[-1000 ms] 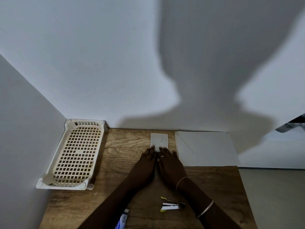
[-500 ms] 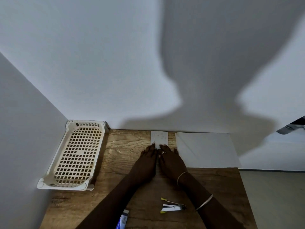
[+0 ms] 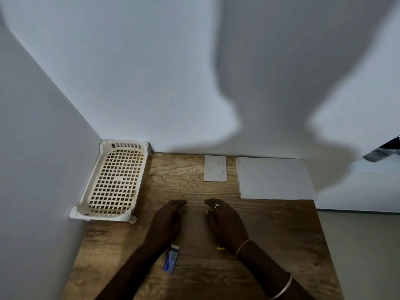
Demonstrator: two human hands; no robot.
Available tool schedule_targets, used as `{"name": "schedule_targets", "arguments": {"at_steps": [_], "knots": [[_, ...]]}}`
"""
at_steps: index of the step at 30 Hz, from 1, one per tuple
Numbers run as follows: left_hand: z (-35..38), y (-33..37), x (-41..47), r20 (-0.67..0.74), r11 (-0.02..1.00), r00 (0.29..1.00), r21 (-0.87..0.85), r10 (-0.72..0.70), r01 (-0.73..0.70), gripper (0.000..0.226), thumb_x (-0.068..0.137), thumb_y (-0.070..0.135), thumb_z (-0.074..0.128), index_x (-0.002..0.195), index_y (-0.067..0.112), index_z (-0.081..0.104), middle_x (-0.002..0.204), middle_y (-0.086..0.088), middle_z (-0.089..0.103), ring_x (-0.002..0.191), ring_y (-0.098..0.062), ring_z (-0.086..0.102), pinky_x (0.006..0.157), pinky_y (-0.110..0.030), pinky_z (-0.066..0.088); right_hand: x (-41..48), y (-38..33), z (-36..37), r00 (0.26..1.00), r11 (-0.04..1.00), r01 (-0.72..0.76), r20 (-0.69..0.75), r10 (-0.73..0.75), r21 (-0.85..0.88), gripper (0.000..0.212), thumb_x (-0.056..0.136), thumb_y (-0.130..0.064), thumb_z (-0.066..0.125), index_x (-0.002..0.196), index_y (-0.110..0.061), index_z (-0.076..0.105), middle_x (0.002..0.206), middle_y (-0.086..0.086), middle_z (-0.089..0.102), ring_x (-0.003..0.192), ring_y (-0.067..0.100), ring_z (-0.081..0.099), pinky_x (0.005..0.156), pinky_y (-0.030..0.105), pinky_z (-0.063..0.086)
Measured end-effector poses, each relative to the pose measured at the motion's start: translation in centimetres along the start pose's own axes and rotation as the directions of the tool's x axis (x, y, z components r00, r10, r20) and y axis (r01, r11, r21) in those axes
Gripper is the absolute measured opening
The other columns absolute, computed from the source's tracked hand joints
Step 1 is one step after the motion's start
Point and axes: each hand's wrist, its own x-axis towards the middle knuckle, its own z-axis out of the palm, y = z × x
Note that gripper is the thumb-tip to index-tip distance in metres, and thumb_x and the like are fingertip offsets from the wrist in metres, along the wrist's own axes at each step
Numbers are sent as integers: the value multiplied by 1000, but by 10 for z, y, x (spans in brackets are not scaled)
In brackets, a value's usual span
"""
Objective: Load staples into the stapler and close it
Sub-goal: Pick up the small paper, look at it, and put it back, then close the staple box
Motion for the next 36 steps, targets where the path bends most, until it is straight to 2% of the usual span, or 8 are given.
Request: {"name": "schedule_targets", "arguments": {"at_steps": [4,6,9,14,18,25,29,36], "knots": [[-18,-20,-57,-2,998,999,-20,-53,53,58,73,-23,68,125,3,70,127,-10,68,113,-22,67,93,-3,43,-37,-32,15,999,985,-18,-25,23,171,26,89,-8,67,114,-10,73,108,6,74,97,16,69,89,16,48],[-21,-27,-78,6,998,998,-19,-68,68,55,74,-22,69,123,3,71,125,-10,68,112,-22,67,94,-10,46,-55,-46,28,997,971,-81,22,78,227,25,91,-11,66,114,-11,73,107,5,73,99,14,68,91,10,42],[-20,-35,-102,69,995,994,-30,-89,91,51,81,-13,71,129,4,68,130,-9,65,119,-22,64,99,-23,48,-75,-59,50,984,953,-166,111,141,254,25,90,-10,65,114,-10,74,109,7,73,104,17,67,94,20,46],[-15,-40,-120,168,995,983,-60,-69,80,59,86,30,78,138,8,61,138,-5,58,124,-17,58,103,-30,48,-87,-71,72,953,924,-290,162,255,249,23,91,-15,63,111,-16,75,109,1,74,105,13,65,94,16,42],[-7,-48,-121,219,997,973,-6,-74,77,68,84,50,76,142,21,55,141,7,50,124,-6,51,101,-22,46,-84,-75,78,942,914,-329,147,301,238,18,93,-20,63,107,-19,75,105,0,73,101,11,64,89,18,44],[-3,-54,-117,216,1000,976,13,-9,7,60,85,44,75,138,20,58,138,3,53,118,-5,52,92,-8,37,-82,-77,88,938,909,-346,118,327,233,18,93,-23,65,108,-19,75,105,0,72,100,11,63,88,18,44],[-4,-53,-116,202,1000,979,1,13,-13,57,86,39,77,135,16,61,137,-1,55,116,-10,55,95,-21,46,-80,-77,89,940,913,-340,91,328,227,14,94,-29,64,98,-20,74,95,-1,70,91,10,62,80,22,45],[-4,-55,-118,189,1000,982,23,5,-9,57,86,46,74,134,20,61,135,4,53,113,-4,51,92,-14,41,-59,-77,86,918,888,-396,122,377,232,12,88,-26,71,95,-18,78,97,0,75,96,13,66,89,28,49]]}}
